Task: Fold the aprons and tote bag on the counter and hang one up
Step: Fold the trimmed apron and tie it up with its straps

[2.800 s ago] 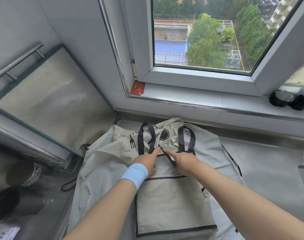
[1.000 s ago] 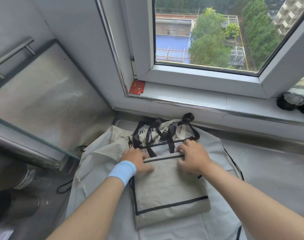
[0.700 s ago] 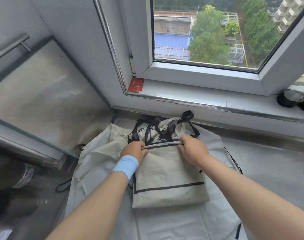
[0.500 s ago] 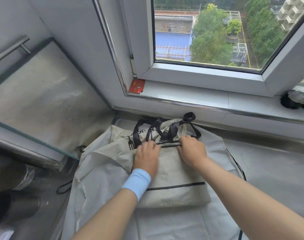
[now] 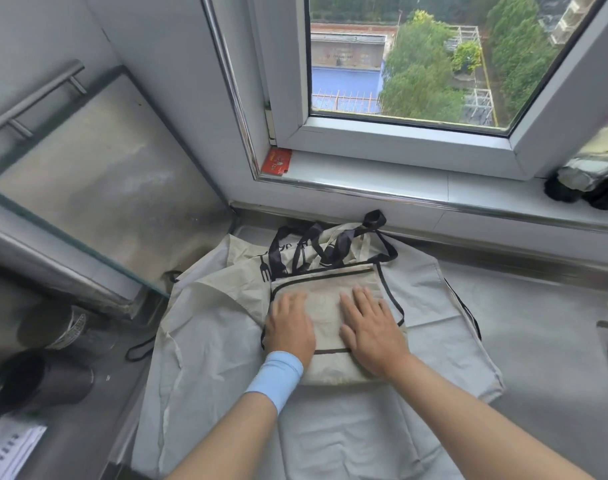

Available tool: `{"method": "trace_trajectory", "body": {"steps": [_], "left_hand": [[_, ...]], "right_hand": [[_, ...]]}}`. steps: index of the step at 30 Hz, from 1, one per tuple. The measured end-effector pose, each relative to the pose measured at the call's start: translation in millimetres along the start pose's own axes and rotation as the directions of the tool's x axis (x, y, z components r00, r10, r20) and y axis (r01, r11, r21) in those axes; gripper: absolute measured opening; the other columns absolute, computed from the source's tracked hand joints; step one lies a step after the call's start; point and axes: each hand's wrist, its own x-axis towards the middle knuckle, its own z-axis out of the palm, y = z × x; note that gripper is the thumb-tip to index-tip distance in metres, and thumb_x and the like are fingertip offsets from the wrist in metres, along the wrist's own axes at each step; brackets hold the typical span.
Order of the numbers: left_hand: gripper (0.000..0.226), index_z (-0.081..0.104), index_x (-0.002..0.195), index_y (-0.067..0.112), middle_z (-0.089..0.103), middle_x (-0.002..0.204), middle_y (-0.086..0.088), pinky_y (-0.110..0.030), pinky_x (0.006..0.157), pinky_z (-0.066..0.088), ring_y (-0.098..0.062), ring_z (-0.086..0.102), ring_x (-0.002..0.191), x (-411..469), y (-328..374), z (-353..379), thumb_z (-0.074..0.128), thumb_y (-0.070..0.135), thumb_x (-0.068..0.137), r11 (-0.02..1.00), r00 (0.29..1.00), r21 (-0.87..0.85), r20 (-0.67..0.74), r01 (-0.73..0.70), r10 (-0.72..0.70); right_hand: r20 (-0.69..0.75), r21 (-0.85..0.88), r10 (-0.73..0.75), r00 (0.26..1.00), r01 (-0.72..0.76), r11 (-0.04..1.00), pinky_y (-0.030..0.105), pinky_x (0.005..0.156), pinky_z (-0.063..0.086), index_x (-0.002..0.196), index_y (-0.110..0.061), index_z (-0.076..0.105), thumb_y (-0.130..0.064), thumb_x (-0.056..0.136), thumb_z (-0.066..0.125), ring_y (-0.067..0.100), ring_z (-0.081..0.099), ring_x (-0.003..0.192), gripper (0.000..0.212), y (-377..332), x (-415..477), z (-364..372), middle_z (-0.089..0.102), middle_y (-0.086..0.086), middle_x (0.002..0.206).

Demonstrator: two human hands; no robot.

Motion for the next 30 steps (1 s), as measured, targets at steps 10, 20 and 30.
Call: {"method": "trace_trajectory", "body": {"steps": [10,20,30], "left_hand": [[0.03,0.043,0.096,0.016,0.059,0.09,-0.005,-0.033,0.079,0.043,-0.03,0.057,0.089,-73.0,-29.2,-48.6,0.065,0.032,0.082,0.777,0.872,-0.413,0.105,0.476,-0.478],[0.04,0.043,0.123,0.017,0.065,0.103,-0.007,-0.03,0.081,0.044,-0.029,0.061,0.095,-107.2,-26.7,-44.6,0.063,0.026,0.089,0.785,0.866,-0.38,0.311,0.49,-0.391],[0.041,0.052,0.125,0.023,0.051,0.124,-0.003,-0.036,0.097,0.038,-0.027,0.048,0.118,-114.5,-20.3,-51.5,0.053,0.013,0.085,0.999,1.0,0.045,0.003,-0.009,0.009]], "right_hand": [[-0.06,0.044,-0.185,0.981,0.187,0.981,0.044,0.113,0.03,0.143,-0.022,0.043,-0.041,0.094,0.041,0.026,0.034,0.143,0.052,-34.5,-54.9,-8.5,0.039,0.008,0.154],[0.186,-0.089,-0.25,0.95,0.27,0.959,0.053,0.116,0.02,0.157,-0.023,0.012,-0.041,0.079,0.046,0.028,0.014,0.15,0.087,-52.4,-88.7,-3.4,0.012,0.008,0.164],[0.193,-0.139,-0.452,0.871,0.481,0.866,0.043,0.081,0.044,0.141,-0.021,0.04,-0.043,0.083,0.038,0.028,0.044,0.128,0.063,-67.7,-110.2,-6.3,0.042,0.006,0.146]]}}
